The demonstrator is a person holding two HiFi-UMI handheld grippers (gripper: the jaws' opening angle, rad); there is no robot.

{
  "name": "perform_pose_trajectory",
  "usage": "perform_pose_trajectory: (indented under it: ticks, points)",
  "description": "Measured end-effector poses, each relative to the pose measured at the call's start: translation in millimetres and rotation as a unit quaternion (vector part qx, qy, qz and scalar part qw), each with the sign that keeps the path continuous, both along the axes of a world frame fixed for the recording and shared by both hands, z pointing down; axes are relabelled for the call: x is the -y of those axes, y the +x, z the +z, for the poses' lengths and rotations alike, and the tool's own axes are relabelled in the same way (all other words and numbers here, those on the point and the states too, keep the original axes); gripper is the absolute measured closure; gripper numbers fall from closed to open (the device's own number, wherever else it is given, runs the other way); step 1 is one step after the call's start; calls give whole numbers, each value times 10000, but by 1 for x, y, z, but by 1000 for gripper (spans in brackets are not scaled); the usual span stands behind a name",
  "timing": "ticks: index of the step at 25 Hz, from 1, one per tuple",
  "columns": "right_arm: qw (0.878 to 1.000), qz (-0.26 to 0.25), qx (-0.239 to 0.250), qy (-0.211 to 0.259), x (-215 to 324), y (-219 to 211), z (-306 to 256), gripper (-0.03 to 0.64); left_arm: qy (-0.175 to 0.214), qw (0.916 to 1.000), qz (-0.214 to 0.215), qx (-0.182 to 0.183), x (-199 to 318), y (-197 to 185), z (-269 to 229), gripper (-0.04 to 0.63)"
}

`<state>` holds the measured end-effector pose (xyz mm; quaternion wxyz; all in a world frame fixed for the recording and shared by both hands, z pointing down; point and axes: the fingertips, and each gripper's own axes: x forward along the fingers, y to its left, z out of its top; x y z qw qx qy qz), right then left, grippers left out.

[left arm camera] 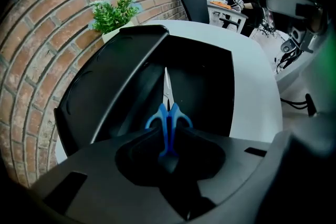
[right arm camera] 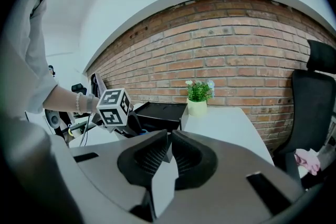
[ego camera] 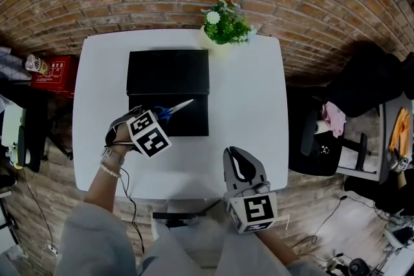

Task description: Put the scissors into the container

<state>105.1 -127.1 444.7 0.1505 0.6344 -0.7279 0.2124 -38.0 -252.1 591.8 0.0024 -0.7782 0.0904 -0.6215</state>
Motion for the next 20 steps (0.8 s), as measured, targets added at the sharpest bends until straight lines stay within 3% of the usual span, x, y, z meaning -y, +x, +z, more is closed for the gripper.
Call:
perform_pose_trajectory:
  ticks: [5,10,14,20]
  points:
    - [9999,99,-24,104,-1,11,-5,560,62,9992,-280,-274,4,3,-7,497]
    - [9996,12,-110,241,-1,16,-15,560,801,9916,-653,-778,16,-1,-39,560]
    - [9991,-95,-176,369,3,17,-24,560,1123,9795,-979,-1354,13,-3,-74,574]
    - [9957,-458,-371,716,12,2,-51,560,1852,9529,-1423,-1934,0,-18,-132,577]
